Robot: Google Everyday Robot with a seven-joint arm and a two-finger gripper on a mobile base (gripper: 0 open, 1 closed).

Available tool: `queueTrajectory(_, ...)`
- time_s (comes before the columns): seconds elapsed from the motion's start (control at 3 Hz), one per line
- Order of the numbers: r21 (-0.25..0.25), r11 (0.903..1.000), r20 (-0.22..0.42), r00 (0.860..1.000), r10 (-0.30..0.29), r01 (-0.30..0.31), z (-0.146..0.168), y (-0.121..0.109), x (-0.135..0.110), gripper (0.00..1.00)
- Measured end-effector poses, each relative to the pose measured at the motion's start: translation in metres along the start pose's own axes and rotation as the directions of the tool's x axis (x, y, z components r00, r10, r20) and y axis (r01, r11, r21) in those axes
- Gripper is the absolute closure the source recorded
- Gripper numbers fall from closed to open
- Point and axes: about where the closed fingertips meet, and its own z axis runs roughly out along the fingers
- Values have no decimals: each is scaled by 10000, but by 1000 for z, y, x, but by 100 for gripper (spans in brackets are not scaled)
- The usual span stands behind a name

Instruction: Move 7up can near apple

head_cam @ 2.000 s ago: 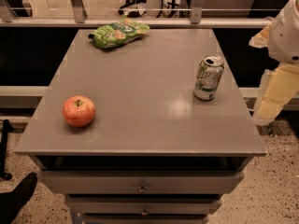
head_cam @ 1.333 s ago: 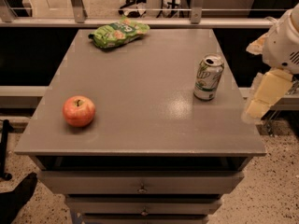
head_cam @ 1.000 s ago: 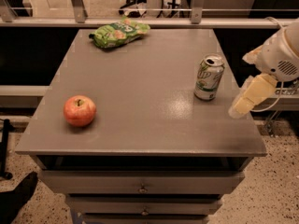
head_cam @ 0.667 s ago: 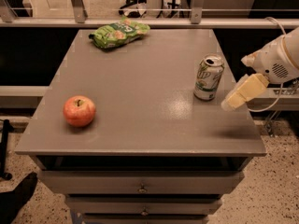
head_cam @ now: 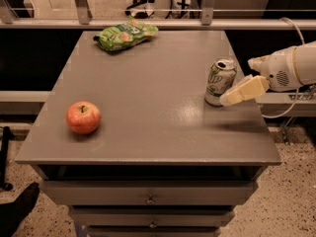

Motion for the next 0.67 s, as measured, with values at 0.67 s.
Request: queueTrajectory(0.67, -156, 9987, 1689, 9844, 500, -480, 24, 6, -26, 24)
